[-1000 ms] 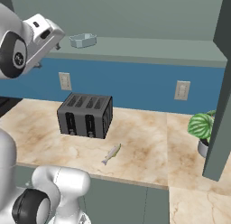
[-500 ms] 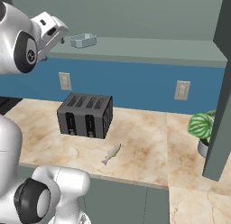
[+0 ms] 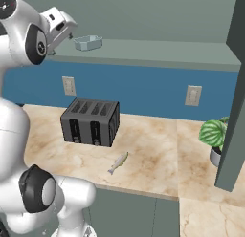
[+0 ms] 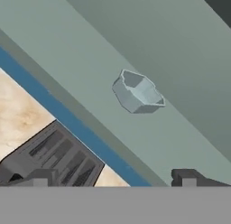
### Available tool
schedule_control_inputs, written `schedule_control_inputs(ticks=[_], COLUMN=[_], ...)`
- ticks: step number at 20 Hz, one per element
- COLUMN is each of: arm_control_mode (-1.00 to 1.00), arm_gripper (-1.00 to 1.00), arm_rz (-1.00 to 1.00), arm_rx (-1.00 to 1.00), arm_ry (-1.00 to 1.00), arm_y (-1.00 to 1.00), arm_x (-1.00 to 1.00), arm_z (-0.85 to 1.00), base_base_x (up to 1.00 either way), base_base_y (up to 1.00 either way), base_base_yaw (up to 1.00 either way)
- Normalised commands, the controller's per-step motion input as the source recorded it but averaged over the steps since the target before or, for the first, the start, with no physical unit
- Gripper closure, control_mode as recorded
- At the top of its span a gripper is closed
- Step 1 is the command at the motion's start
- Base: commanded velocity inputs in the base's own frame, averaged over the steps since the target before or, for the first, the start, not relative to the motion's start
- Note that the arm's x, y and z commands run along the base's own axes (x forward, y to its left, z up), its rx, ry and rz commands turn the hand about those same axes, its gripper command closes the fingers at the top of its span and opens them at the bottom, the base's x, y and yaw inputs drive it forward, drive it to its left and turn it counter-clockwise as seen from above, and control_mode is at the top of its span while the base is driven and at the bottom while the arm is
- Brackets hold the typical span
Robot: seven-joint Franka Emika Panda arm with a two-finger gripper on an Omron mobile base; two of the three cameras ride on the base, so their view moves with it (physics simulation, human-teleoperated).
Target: Retrieve the tupperware from the cabinet, then place the raw meat into the tupperware to avoid contamination.
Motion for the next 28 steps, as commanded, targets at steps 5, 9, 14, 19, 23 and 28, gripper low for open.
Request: schedule_control_inputs(ticks=[5,9,14,19,23,28], arm_control_mode=[-1.00,-1.00,-1.00,-1.00,-1.00,-1.00], arm_gripper=[-1.00,-1.00,-1.00,-1.00,-1.00,-1.00], arm_rz=[0.00,0.00,0.00,0.00,0.00,0.00], arm_rx=[0.03,0.04,0.02,0.00,0.00,0.00], arm_ry=[0.00,0.00,0.01,0.03,0.01,0.00], arm_y=[0.00,0.00,0.00,0.00,0.00,0.00], arm_x=[0.46,0.46,0.41,0.29,0.31,0.39], arm_z=[0.00,0.00,-0.03,-0.15,-0.07,-0.01], base_base_x=[0.00,0.00,0.00,0.00,0.00,0.00], base_base_y=[0.00,0.00,0.00,0.00,0.00,0.00], base_base_yaw=[0.00,0.00,0.00,0.00,0.00,0.00])
